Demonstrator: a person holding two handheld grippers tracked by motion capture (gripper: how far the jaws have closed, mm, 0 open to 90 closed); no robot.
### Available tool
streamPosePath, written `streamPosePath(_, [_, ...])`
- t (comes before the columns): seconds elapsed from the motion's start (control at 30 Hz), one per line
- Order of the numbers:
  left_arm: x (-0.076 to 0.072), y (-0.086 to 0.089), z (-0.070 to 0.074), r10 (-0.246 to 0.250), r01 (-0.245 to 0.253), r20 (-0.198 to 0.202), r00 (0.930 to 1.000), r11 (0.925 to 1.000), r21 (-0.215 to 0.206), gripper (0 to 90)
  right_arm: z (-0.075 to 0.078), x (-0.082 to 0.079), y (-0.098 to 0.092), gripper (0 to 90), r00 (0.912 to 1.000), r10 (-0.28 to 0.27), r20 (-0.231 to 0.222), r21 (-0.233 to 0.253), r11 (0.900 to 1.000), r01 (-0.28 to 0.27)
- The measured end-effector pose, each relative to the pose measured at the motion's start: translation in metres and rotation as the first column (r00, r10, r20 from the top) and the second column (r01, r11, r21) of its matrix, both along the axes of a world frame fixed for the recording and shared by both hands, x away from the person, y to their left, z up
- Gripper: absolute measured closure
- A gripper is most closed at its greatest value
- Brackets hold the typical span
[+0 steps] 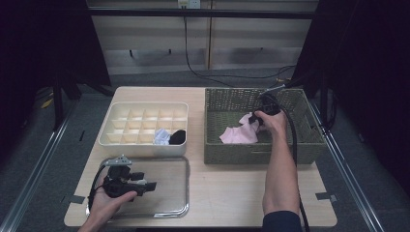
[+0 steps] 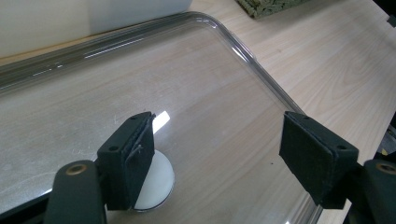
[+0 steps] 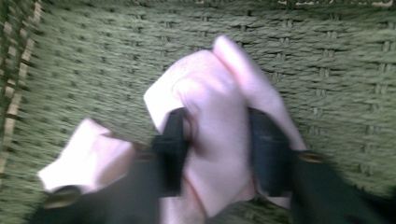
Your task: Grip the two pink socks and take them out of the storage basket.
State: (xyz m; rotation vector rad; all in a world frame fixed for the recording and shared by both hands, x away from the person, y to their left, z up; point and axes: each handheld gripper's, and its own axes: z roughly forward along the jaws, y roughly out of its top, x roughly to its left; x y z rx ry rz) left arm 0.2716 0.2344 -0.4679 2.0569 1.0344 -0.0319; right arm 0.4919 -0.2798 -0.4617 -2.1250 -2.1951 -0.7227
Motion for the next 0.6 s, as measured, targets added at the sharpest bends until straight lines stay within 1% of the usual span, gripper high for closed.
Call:
streamPosePath(0.03, [0.000, 0.000, 0.000, -0.001, 0.001, 0.000, 1.0000, 1.0000, 0.001, 26.4, 0.002, 0.000, -0.001, 73.9, 0.9999, -0.001, 0.013, 0.012, 1.000, 0.001])
streamPosePath(0.1, [0.000, 0.000, 0.000, 0.000, 0.000, 0.001, 1.0000, 1.0000, 0.001, 26.5, 0.004, -0.001, -0.001, 79.2, 0.9995, -0.004, 0.033, 0.028, 1.000, 0.003])
streamPosePath(0.13, [0.000, 0.001, 0.000, -0.002, 0.002, 0.002, 1.0000, 1.0000, 0.003, 26.5, 0.004, -0.001, -0.001, 82.3, 0.9993, -0.013, 0.036, 0.039, 0.999, 0.011])
streamPosePath(0.17, [0.000, 0.001, 0.000, 0.000, 0.000, 0.002, 1.0000, 1.0000, 0.003, 26.5, 0.005, -0.001, -0.001, 84.4, 0.9993, -0.011, 0.036, 0.054, 0.999, 0.009])
streamPosePath(0.3, [0.000, 0.001, 0.000, 0.004, -0.004, 0.000, 1.0000, 1.0000, -0.001, 26.5, 0.009, -0.001, 0.000, 86.8, 0.9977, -0.016, 0.065, 0.106, 0.994, 0.009])
streamPosePath(0.4, [0.000, 0.001, 0.001, 0.005, -0.005, 0.002, 1.0000, 1.0000, 0.001, 26.4, 0.012, -0.002, 0.000, 87.1, 0.9969, -0.023, 0.076, 0.130, 0.991, 0.013])
streamPosePath(0.53, [0.000, 0.000, 0.000, 0.004, -0.004, 0.001, 1.0000, 1.0000, -0.001, 26.4, 0.019, -0.004, -0.002, 87.2, 0.9949, -0.024, 0.098, 0.168, 0.986, 0.008])
streamPosePath(0.6, [0.000, 0.000, 0.000, 0.002, -0.002, 0.000, 1.0000, 1.0000, 0.001, 26.3, 0.024, -0.006, -0.002, 87.4, 0.9933, -0.027, 0.112, 0.194, 0.981, 0.005])
